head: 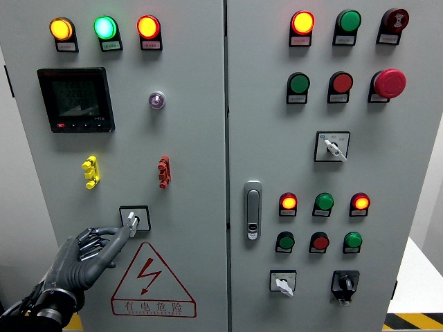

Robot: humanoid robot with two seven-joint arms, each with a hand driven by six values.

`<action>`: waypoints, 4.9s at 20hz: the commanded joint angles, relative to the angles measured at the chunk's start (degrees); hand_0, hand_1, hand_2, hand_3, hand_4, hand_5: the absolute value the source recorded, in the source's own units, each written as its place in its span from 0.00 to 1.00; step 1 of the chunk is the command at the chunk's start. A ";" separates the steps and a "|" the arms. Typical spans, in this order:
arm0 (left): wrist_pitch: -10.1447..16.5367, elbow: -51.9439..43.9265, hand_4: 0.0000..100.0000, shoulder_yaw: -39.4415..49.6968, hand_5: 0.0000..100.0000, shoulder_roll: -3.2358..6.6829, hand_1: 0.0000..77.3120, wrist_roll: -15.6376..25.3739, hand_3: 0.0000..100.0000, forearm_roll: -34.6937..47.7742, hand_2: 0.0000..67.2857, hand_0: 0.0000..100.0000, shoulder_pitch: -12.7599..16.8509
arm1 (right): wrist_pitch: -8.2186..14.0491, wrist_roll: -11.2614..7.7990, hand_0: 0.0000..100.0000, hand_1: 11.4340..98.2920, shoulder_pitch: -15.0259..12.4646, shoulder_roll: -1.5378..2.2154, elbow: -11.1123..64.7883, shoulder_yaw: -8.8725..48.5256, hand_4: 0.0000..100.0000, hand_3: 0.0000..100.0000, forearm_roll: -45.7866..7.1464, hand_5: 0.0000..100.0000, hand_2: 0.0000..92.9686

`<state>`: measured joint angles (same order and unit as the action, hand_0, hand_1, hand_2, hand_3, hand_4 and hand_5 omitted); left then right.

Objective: Turn on light switch 1
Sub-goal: 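Raise the left hand toward the black-and-white rotary switch, then close the left hand fingers around the rotary switch knob, then twist the rotary switch knob clockwise with the left hand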

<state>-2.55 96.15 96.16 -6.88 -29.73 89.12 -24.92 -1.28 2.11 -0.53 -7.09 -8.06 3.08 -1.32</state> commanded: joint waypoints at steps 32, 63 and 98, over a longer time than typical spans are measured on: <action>-2.02 -1.49 0.98 -0.98 0.66 0.02 0.77 -6.91 0.81 -0.70 0.67 0.00 -3.73 | -0.04 0.00 0.00 0.09 0.00 0.06 -0.03 0.00 0.19 0.20 0.00 0.10 0.00; -3.25 -2.37 1.00 -2.29 0.69 -0.07 0.72 -9.03 0.84 -0.26 0.69 0.00 -5.58 | -0.04 0.00 0.00 0.10 0.00 -0.02 -0.03 0.00 0.19 0.20 0.00 0.10 0.00; -3.07 -4.30 1.00 -2.38 0.74 0.02 0.71 -11.66 0.87 -0.08 0.75 0.02 -7.95 | -0.04 0.00 0.00 0.09 0.00 -0.03 -0.03 0.00 0.19 0.20 0.00 0.10 0.00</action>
<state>-5.63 91.97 93.78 -6.85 -41.30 89.09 -32.73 -1.32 2.11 -0.53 -7.09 -8.09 3.08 -1.32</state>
